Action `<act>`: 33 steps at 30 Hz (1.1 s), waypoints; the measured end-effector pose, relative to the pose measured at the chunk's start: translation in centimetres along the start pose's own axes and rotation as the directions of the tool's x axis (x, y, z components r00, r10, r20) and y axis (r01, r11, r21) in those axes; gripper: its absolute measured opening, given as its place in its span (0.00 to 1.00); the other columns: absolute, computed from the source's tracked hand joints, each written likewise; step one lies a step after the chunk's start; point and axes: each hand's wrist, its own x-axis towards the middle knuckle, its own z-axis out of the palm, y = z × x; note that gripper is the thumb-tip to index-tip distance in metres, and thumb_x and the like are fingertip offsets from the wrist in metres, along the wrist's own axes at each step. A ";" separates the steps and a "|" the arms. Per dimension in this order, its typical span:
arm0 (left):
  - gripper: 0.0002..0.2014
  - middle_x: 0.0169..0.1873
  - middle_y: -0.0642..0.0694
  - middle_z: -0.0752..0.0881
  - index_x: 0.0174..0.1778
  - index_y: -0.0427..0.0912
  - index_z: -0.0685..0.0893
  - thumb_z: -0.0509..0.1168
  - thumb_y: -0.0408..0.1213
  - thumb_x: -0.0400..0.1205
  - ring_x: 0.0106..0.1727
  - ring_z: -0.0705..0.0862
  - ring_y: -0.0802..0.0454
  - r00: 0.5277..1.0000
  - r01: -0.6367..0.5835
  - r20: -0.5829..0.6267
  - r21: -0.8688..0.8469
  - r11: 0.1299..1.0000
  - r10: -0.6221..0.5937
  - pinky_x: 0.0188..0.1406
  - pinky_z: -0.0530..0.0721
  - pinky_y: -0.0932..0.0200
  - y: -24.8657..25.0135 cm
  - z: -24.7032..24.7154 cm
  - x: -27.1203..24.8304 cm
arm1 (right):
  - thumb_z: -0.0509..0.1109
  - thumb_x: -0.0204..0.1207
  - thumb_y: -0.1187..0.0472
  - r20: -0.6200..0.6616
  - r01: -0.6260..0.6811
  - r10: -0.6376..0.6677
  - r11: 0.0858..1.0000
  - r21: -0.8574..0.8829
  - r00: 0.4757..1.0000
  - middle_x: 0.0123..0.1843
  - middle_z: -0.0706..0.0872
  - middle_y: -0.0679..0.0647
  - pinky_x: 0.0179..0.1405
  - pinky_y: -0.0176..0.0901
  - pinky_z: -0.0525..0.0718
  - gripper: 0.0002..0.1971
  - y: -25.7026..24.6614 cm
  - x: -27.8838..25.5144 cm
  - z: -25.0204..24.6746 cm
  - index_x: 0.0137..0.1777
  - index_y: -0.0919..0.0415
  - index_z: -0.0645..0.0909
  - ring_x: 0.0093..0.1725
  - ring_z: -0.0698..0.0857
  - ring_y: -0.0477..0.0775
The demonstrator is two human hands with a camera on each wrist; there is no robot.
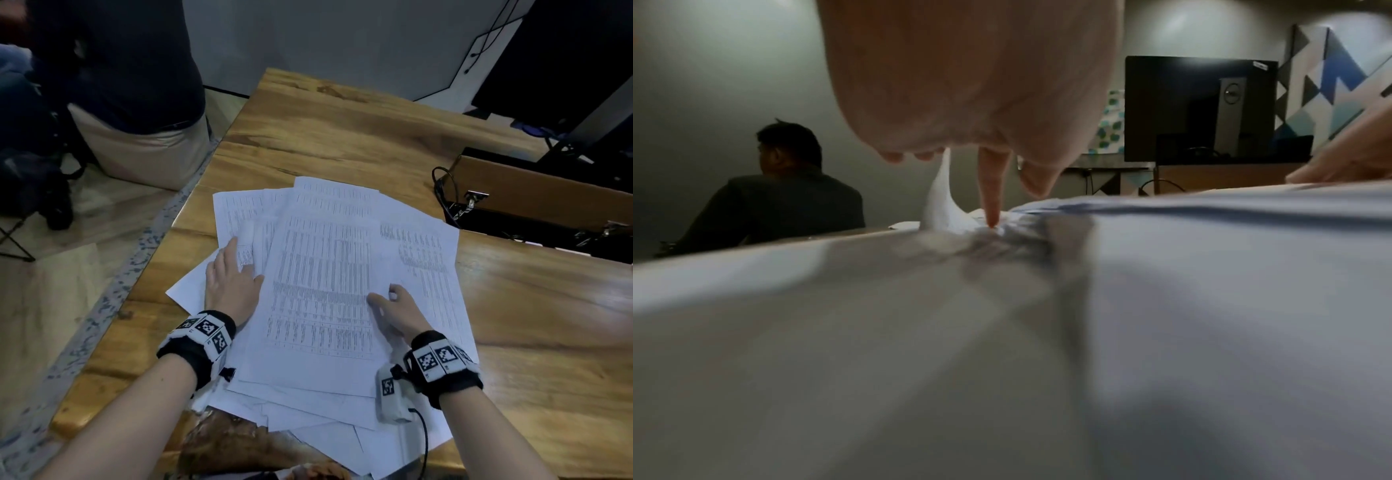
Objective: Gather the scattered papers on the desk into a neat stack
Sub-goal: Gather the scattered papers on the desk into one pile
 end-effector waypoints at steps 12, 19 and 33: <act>0.28 0.76 0.37 0.63 0.77 0.36 0.63 0.57 0.47 0.83 0.77 0.64 0.38 0.935 0.222 0.335 -0.296 0.929 -0.117 0.76 0.63 0.47 -0.1 -1.5 0.5 | 0.59 0.82 0.70 -0.084 0.034 -0.028 0.997 0.066 0.996 0.62 0.83 0.60 0.38 0.30 0.82 0.18 2.0 1.2 0.1 0.71 0.71 0.71 0.46 0.84 0.50; 0.28 0.79 0.33 0.63 0.79 0.31 0.56 0.51 0.43 0.86 0.78 0.65 0.35 0.810 0.462 0.542 -0.354 0.813 -0.224 0.76 0.65 0.47 1.7 -1.8 1.2 | 0.59 0.81 0.55 -0.059 -0.080 0.086 0.992 0.093 0.995 0.72 0.76 0.64 0.59 0.48 0.78 0.29 0.9 1.8 1.9 0.79 0.65 0.59 0.67 0.79 0.61; 0.09 0.48 0.31 0.88 0.46 0.27 0.84 0.65 0.30 0.77 0.47 0.86 0.37 0.872 0.458 0.415 -0.503 0.733 -0.260 0.46 0.81 0.53 -2.1 -2.8 0.6 | 0.71 0.72 0.44 -0.260 -0.147 -0.023 0.778 -0.611 0.965 0.71 0.68 0.65 0.68 0.58 0.71 0.34 1.6 3.7 -4.4 0.72 0.62 0.68 0.71 0.69 0.66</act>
